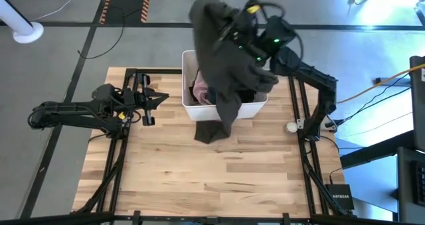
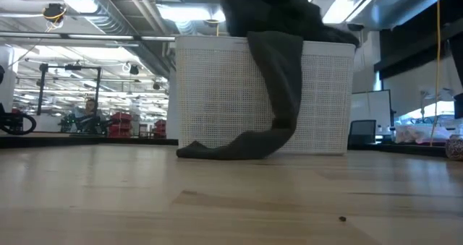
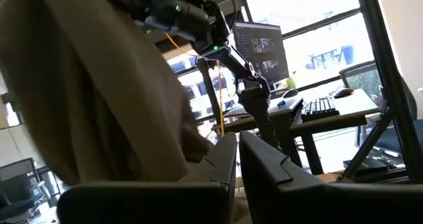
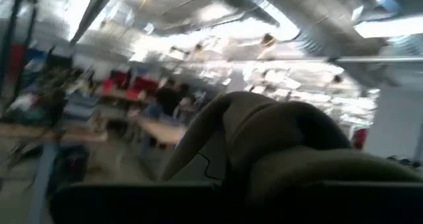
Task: Sort clothes
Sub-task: Put the black hoodie into the white laundry bin
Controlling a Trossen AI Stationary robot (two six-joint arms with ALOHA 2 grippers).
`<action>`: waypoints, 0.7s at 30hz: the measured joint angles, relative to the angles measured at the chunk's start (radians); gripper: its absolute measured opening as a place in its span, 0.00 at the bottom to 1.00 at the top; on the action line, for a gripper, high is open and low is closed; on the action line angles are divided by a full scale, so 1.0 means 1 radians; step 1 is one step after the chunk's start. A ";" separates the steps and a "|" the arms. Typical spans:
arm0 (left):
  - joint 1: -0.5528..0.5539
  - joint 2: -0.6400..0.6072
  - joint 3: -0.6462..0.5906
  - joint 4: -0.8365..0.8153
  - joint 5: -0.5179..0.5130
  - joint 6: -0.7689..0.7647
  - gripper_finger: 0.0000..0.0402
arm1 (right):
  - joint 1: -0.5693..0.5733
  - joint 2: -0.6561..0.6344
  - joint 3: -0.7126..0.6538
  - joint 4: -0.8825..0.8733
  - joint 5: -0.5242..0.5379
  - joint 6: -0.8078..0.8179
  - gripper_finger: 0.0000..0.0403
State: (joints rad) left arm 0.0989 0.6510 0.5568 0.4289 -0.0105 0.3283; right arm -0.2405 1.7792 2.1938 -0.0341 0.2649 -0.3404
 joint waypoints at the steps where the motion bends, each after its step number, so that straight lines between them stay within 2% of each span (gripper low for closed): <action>1: 0.000 0.000 0.000 0.000 0.000 0.002 0.04 | 0.000 0.011 0.001 -0.026 -0.006 0.004 0.07; 4: 0.000 0.000 0.000 0.000 0.000 -0.004 0.04 | -0.003 0.041 0.001 -0.166 0.026 0.027 0.07; 11: 0.000 0.000 0.000 0.000 0.000 -0.012 0.04 | -0.003 0.101 0.000 -0.557 0.225 0.046 0.09; 16: 0.000 0.000 0.000 0.000 0.000 -0.008 0.04 | -0.003 0.156 -0.022 -0.760 0.234 0.135 0.11; 21: 0.000 0.000 0.000 0.000 0.000 -0.008 0.04 | -0.003 0.205 -0.030 -0.840 0.240 0.231 0.22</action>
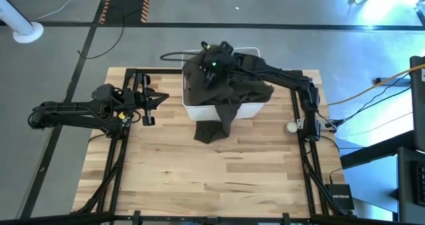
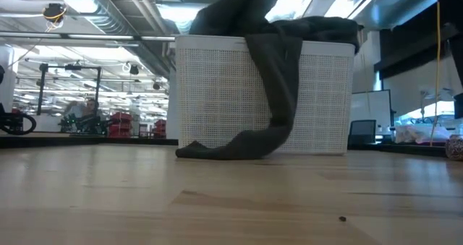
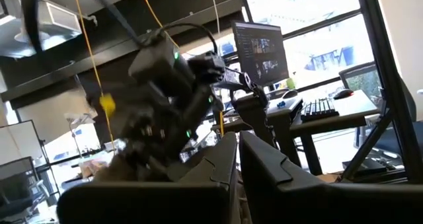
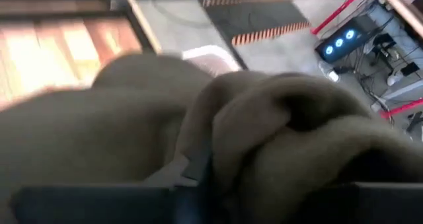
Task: Sort clothes
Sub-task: Put the black hoodie into the white laundry bin
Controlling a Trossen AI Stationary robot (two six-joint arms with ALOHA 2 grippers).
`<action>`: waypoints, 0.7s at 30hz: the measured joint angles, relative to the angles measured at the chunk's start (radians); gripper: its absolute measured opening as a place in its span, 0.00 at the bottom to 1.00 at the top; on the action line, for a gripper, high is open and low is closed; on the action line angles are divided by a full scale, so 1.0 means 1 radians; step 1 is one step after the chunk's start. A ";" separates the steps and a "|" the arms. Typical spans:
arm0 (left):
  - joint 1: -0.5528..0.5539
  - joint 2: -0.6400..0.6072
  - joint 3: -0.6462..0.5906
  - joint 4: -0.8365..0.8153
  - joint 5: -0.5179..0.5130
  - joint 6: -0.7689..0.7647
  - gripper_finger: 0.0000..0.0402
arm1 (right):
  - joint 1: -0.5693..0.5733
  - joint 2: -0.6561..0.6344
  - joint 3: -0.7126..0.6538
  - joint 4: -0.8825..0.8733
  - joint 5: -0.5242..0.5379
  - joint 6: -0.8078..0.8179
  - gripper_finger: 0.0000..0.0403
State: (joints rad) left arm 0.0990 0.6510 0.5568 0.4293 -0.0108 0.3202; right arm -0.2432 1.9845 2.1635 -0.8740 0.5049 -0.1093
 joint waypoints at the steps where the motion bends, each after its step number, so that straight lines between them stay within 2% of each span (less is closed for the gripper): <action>1: 0.000 0.000 0.000 0.000 0.000 0.000 0.04 | 0.001 0.009 0.000 -0.017 0.001 0.000 0.25; 5: 0.000 0.000 0.000 -0.002 0.000 0.000 0.04 | 0.033 0.008 0.034 -0.099 0.033 -0.077 0.39; 9: 0.000 0.000 0.000 -0.008 0.000 0.005 0.04 | 0.089 -0.048 0.145 -0.190 0.056 -0.081 0.47; 11: 0.000 0.000 0.000 -0.009 0.000 0.011 0.04 | 0.121 -0.073 0.194 -0.239 0.065 -0.069 0.49; 15: 0.000 0.000 0.000 -0.009 0.000 -0.002 0.04 | 0.199 -0.147 0.172 -0.276 0.088 -0.014 0.50; 21: 0.000 0.000 0.000 -0.029 0.000 -0.002 0.04 | 0.342 -0.191 0.173 -0.515 0.043 0.249 0.49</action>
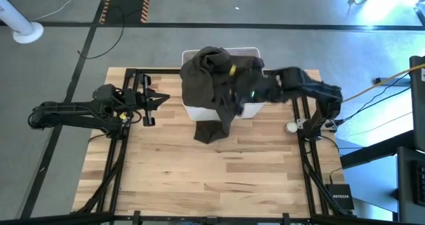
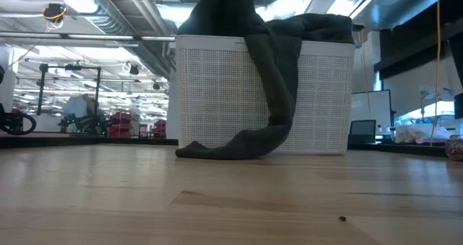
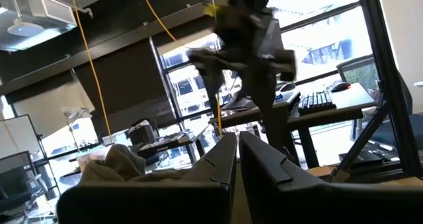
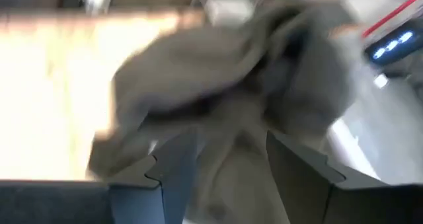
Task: Sort clothes
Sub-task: Put the black hoodie into the white laundry bin
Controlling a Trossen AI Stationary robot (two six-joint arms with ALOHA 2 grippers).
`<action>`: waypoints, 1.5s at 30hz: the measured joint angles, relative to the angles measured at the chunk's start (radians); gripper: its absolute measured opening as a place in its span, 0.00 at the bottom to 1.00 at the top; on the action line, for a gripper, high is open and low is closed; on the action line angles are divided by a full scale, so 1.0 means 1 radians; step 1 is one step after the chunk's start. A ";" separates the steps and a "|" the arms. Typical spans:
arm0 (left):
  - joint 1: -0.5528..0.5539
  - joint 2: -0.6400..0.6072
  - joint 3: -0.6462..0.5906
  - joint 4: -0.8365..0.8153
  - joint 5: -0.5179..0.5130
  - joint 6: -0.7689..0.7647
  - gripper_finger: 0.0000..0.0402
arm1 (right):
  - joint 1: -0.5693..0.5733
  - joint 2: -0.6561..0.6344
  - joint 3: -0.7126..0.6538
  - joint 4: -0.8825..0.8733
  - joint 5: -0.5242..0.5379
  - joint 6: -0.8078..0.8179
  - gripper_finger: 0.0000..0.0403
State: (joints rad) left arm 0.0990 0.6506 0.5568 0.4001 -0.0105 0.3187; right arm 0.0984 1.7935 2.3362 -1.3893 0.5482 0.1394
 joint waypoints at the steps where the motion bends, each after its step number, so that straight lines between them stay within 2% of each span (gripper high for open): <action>1: 0.000 0.000 0.000 -0.002 0.000 0.001 0.04 | 0.033 0.005 -0.012 -0.047 -0.004 0.033 0.49; 6: 0.000 0.000 0.000 -0.001 0.000 -0.005 0.04 | 0.218 0.013 -0.187 -0.152 -0.003 0.214 0.49; 10: 0.000 0.000 0.000 -0.001 0.000 -0.009 0.04 | 0.342 0.012 -0.421 -0.133 0.128 0.350 0.49; 13: 0.000 0.000 0.000 0.003 0.000 -0.012 0.04 | 0.398 0.012 -0.638 -0.098 0.240 0.524 0.49; 16: 0.000 0.000 0.000 0.010 0.000 -0.015 0.04 | 0.436 0.012 -0.859 -0.021 0.314 0.687 0.49; 20: 0.000 0.000 0.000 0.018 0.000 -0.001 0.04 | 0.446 0.013 -1.113 0.195 0.344 0.743 0.49; 24: 0.000 0.000 0.000 0.035 0.000 -0.003 0.04 | 0.413 0.013 -1.275 0.445 0.349 0.689 0.49; 29: 0.000 0.000 0.000 0.033 0.000 -0.005 0.04 | 0.347 0.013 -1.367 0.721 0.271 0.487 0.49; 38: 0.000 0.000 0.000 0.029 0.000 -0.024 0.04 | 0.208 0.013 -1.380 1.125 0.244 0.164 0.49; 45: 0.000 0.000 0.000 0.030 0.000 -0.019 0.04 | 0.122 0.013 -1.380 1.302 0.159 0.059 0.49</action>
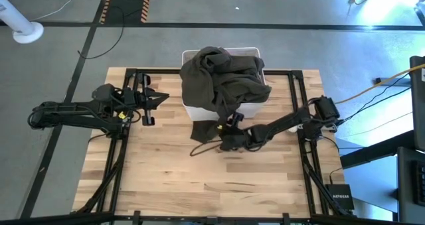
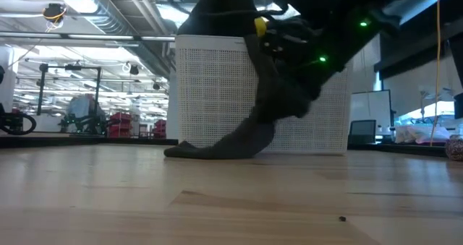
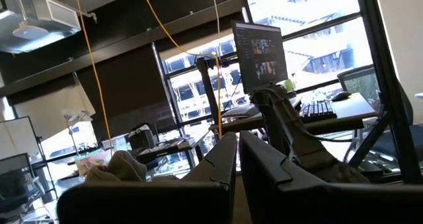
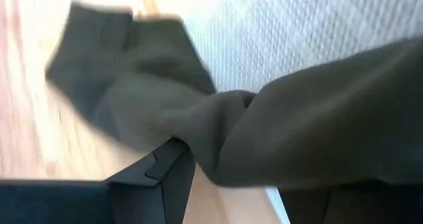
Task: Sort clothes
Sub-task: Put the black hoodie into the white laundry bin
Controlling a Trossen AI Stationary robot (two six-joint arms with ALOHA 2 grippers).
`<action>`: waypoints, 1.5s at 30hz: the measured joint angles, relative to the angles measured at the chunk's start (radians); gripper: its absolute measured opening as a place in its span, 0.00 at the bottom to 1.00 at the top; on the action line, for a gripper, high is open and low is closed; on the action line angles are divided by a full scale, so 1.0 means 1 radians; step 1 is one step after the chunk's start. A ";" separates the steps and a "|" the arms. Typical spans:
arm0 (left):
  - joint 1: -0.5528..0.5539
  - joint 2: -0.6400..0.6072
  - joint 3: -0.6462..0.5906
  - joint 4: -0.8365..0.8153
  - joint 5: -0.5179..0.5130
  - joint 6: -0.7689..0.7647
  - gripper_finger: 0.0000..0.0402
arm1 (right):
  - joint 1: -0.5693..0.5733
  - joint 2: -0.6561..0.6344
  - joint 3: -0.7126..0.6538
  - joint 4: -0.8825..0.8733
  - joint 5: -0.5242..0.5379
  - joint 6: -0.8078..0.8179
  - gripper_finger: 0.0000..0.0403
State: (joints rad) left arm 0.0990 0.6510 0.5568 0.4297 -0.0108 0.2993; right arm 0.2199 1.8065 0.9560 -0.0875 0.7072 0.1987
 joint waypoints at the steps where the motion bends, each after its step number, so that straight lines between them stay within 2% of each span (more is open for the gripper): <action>1: 0.000 0.000 0.000 0.000 0.000 0.000 0.04 | -0.007 0.000 0.000 0.037 -0.007 -0.016 0.49; 5: 0.000 0.000 0.000 0.000 0.000 0.001 0.04 | -0.012 0.000 0.030 0.163 -0.018 -0.122 0.49; 8: 0.000 0.000 0.000 0.000 0.000 0.002 0.04 | -0.009 -0.003 0.086 0.219 0.029 -0.212 0.49; 12: 0.000 0.000 0.000 0.000 0.000 0.016 0.04 | -0.016 -0.029 0.201 0.226 0.128 -0.314 0.49; 17: 0.000 0.000 0.000 0.000 0.000 0.015 0.04 | -0.031 -0.084 0.388 0.226 0.163 -0.512 0.49; 22: 0.000 0.000 0.000 0.001 0.000 0.015 0.04 | -0.112 -0.127 0.584 0.161 0.221 -0.647 0.49; 26: 0.000 0.000 0.000 0.001 0.000 0.015 0.04 | -0.234 -0.134 0.707 -0.011 0.224 -0.594 0.49; 29: 0.000 0.000 0.000 0.001 0.000 0.015 0.04 | -0.335 -0.134 0.737 -0.227 0.127 -0.419 0.49; 33: 0.000 0.000 0.000 0.001 0.000 0.015 0.04 | -0.467 -0.122 0.668 -0.473 -0.149 -0.120 0.49; 36: 0.000 0.000 0.000 0.001 0.000 0.017 0.04 | -0.525 -0.098 0.519 -0.468 -0.303 -0.010 0.49; 39: 0.000 0.000 0.000 0.001 0.000 0.017 0.04 | -0.547 -0.073 0.369 -0.370 -0.399 0.024 0.49; 41: 0.000 0.000 0.000 0.001 0.000 0.018 0.04 | -0.550 -0.069 0.311 -0.329 -0.424 0.027 0.49; 45: 0.000 0.000 0.000 0.000 0.000 0.018 0.04 | -0.547 -0.117 0.319 -0.388 -0.422 0.003 0.49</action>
State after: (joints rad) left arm 0.0988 0.6510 0.5568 0.4299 -0.0107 0.3172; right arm -0.3273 1.6899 1.2751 -0.4758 0.2855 0.2019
